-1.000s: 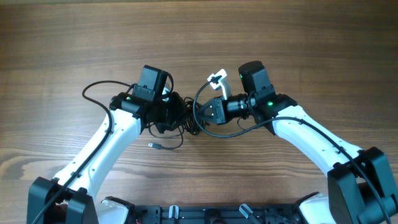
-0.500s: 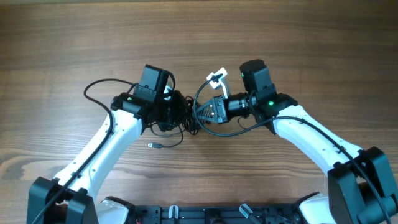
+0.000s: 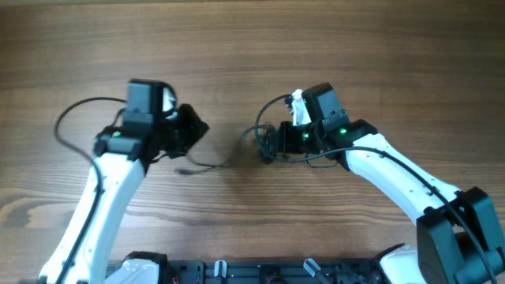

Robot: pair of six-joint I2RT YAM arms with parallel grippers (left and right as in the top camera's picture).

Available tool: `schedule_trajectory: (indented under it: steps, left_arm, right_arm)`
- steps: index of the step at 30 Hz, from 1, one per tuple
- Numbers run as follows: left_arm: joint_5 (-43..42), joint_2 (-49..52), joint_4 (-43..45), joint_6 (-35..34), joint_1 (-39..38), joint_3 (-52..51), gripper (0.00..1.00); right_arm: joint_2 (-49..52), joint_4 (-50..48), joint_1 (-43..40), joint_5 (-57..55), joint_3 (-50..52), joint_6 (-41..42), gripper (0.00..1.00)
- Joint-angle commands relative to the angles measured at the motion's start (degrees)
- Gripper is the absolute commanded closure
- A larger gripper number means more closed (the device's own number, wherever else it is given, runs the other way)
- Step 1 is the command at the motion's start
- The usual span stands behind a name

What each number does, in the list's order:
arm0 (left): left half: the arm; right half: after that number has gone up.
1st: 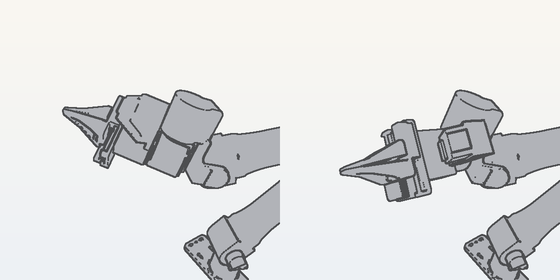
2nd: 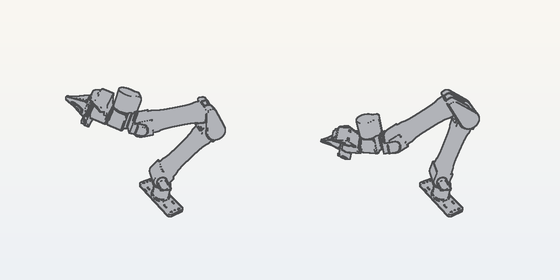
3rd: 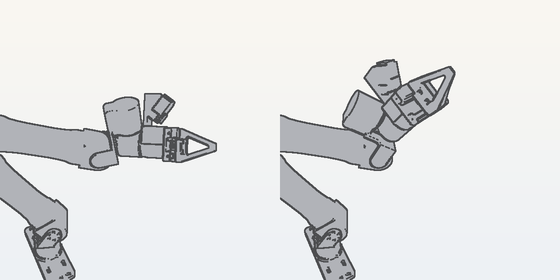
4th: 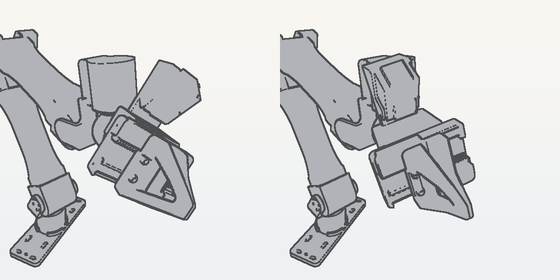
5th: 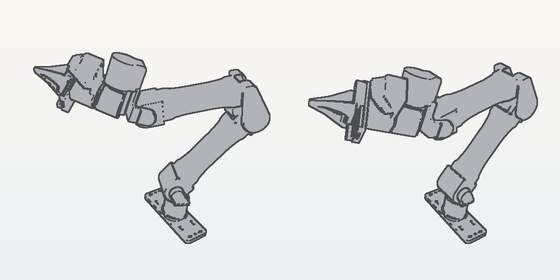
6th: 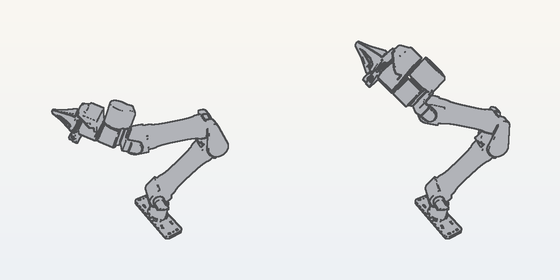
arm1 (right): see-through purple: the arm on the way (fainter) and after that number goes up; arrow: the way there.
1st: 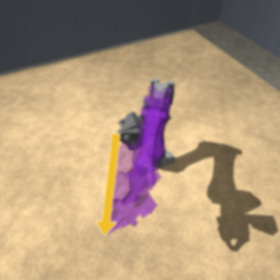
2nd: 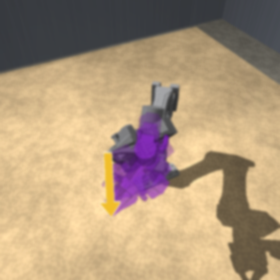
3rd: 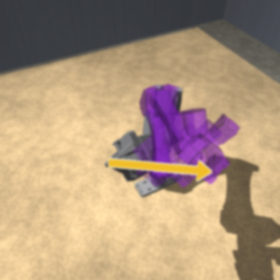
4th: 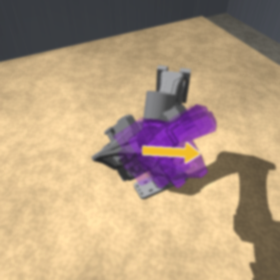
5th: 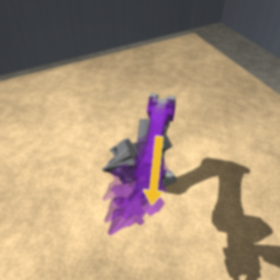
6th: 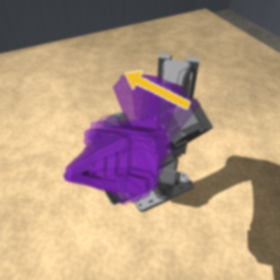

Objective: Untangle cables

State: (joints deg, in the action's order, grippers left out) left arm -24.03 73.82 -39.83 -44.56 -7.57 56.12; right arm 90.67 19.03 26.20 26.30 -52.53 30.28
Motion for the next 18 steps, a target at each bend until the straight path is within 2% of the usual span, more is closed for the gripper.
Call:
schedule_trajectory:
  steps: [1, 4, 7, 10, 12, 14, 18]
  left_arm:
    - [-2.99, -3.32, 0.26, 2.4, 1.31, 0.26, 0.96]
    - [-3.56, -3.8, 0.59, 2.36, 2.29, 0.26, 0.94]
    - [-3.82, -3.69, -0.61, 2.36, 1.11, 0.26, 0.78]
    - [-3.52, -3.34, -1.6, 2.4, -2.67, 0.24, 0.71]
    - [-2.19, -3.23, -1.55, 4.33, -5.29, 0.24, 0.71]
    - [-1.84, -3.21, -1.57, 7.15, -6.93, 0.24, 0.75]
    - [-1.64, -3.21, -2.4, 11.37, -8.13, 0.24, 0.82]
  right_arm:
    - [-1.01, -0.31, -0.02, -6.38, -0.28, 1.36, 0.94]
    - [-1.01, -0.33, -0.02, -5.18, -0.28, 0.44, 0.93]
    - [-1.01, -1.99, -0.02, 4.31, -0.28, -7.93, 0.95]
    - [-1.01, -5.75, -0.02, 17.51, -0.28, -15.54, 0.96]
    - [-1.01, -10.12, -0.02, 25.83, -0.28, -16.39, 0.96]
    - [-1.01, -13.57, -0.02, 30.56, -0.28, -16.22, 0.96]
    - [-1.01, -16.02, -0.02, 32.33, -0.28, -14.73, 0.96]
